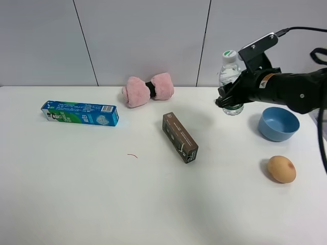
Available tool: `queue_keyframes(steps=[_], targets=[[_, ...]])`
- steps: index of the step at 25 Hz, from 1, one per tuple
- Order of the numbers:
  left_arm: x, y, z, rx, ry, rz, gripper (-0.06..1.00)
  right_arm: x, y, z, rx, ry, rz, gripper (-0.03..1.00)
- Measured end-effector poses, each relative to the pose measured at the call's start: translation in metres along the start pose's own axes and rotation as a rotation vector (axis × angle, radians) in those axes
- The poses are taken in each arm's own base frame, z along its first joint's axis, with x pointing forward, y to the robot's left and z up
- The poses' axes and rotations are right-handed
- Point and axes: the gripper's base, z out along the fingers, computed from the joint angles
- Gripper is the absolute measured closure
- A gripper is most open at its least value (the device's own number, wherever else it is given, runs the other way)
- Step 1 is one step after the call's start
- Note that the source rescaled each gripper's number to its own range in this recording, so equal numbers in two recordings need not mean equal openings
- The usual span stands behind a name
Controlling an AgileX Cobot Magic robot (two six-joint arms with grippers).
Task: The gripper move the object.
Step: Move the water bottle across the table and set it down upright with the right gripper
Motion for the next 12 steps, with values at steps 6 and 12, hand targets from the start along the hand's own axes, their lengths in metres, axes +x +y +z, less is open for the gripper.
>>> queue_keyframes(steps=[6,12], targets=[[0.0,0.0,0.0,0.0,0.0,0.0,-0.06,0.024,0.011,0.041,-0.024,-0.061,0.017,0.97],[0.0,0.0,0.0,0.0,0.0,0.0,-0.06,0.04,0.021,0.062,-0.062,-0.098,0.129,0.97]])
